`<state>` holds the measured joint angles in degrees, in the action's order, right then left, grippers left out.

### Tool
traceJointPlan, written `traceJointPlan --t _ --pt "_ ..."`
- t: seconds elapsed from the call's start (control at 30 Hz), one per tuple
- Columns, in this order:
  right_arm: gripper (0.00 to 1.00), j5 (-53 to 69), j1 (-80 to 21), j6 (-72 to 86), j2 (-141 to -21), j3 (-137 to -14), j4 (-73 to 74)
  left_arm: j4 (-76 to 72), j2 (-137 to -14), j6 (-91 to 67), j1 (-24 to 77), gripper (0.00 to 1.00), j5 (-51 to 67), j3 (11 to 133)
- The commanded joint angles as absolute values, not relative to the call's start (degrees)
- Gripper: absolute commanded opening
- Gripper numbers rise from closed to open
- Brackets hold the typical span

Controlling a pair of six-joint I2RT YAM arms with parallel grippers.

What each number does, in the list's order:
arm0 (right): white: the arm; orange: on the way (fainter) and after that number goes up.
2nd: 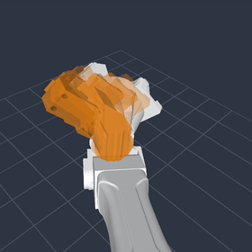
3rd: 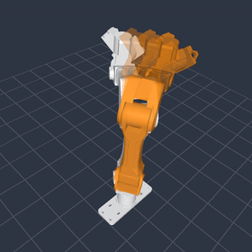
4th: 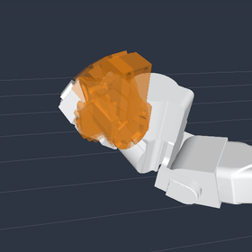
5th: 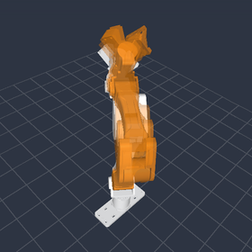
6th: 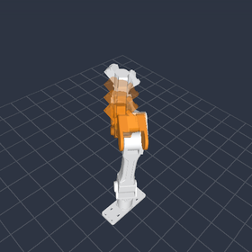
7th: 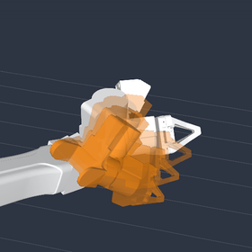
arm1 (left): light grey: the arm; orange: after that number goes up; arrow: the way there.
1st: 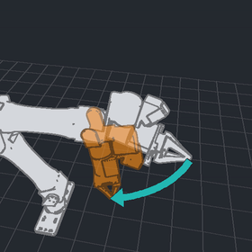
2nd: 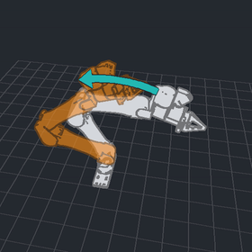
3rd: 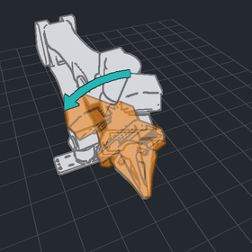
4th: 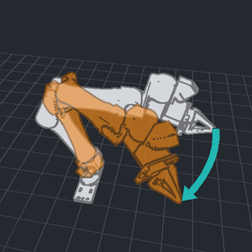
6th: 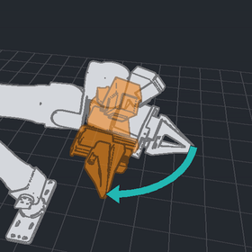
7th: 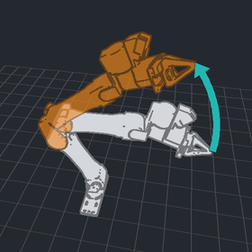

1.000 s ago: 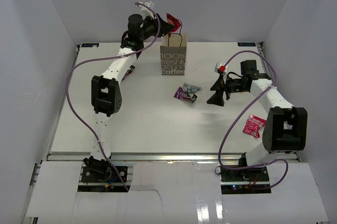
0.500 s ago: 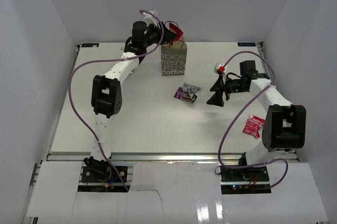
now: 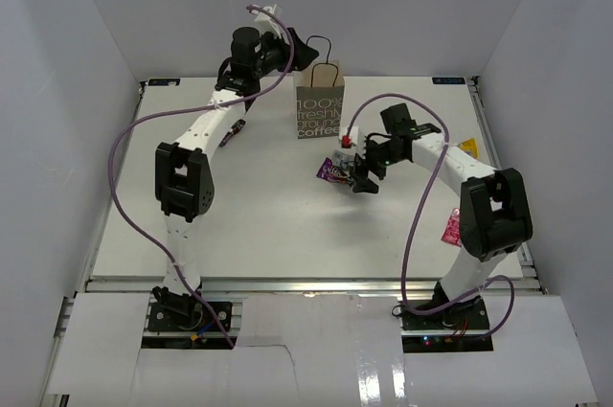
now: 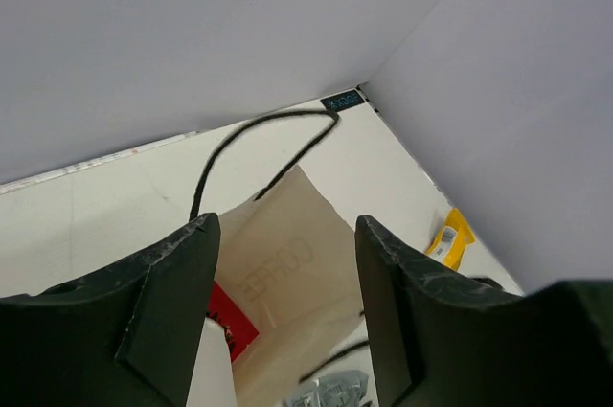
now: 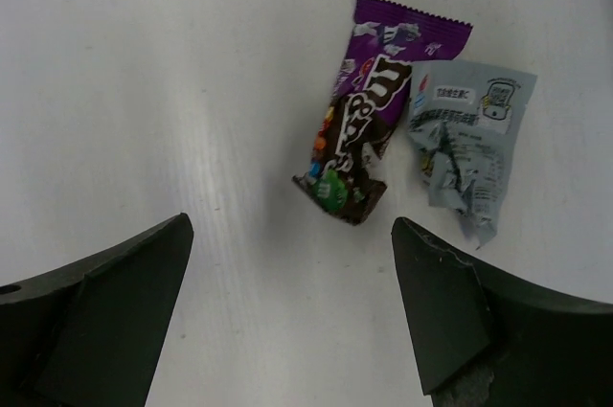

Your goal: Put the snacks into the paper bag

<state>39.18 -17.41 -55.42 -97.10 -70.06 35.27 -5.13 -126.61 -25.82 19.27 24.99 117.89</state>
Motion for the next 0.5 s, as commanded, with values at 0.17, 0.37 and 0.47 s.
traceJointPlan --t 0.17,0.37,0.47 --pt "0.9 16.0 -28.7 -41.7 -106.2 -81.6 25.0 2.6 -89.5 -12.9 17.8 0.76 10.5 88.3" --pt "0.93 16.7 -30.8 -41.0 -110.7 -85.7 28.2 1.9 -63.8 -19.8 15.8 0.85 4.5 57.8" --pt "0.97 17.5 -31.5 -41.0 -111.4 -85.3 30.0 6.0 -52.7 -25.5 15.3 0.85 2.1 46.9"
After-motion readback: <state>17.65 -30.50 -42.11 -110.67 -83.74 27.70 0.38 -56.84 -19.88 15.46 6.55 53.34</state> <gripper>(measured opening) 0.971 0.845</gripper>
